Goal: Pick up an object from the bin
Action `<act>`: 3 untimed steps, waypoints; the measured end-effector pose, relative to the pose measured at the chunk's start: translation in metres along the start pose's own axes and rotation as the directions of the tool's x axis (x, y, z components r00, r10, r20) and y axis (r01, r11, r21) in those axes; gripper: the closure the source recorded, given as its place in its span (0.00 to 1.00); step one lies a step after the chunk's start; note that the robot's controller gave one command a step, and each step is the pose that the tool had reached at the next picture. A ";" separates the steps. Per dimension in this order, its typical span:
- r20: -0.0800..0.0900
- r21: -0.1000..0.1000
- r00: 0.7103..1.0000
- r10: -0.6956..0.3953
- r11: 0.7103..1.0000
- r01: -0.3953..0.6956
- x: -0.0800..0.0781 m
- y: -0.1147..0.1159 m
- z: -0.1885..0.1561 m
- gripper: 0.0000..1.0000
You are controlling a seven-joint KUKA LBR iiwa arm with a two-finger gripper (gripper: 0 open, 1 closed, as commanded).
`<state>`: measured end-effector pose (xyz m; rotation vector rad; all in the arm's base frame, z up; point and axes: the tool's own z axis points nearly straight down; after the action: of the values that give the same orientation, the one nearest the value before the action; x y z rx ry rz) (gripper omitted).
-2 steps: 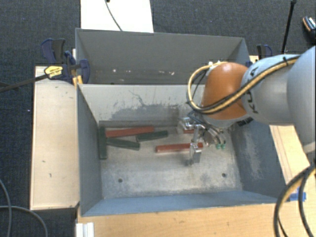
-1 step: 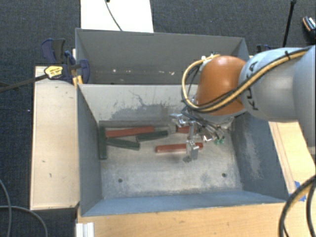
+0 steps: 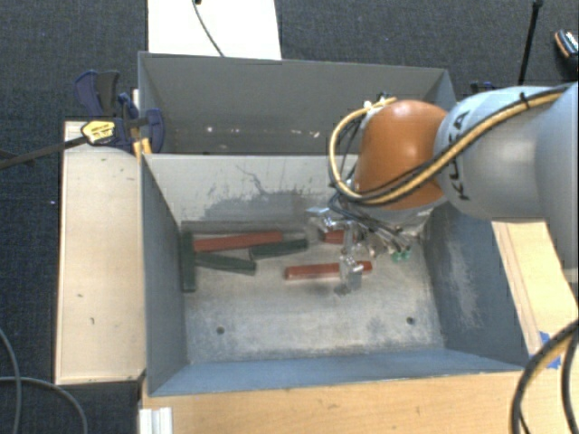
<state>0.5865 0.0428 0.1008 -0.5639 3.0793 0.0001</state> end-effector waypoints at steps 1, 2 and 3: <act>-0.011 -0.003 0.997 0.078 0.997 -0.078 0.012 0.008 0.031 0.00; -0.010 -0.002 0.997 0.077 0.997 -0.077 0.012 0.008 0.030 0.00; -0.009 -0.001 0.997 0.075 0.997 -0.075 0.011 0.008 0.030 1.00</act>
Offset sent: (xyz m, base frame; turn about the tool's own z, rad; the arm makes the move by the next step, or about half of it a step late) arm -0.0138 0.0031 -0.0308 0.0779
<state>0.5734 0.0464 0.0705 -0.4488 3.1076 0.0007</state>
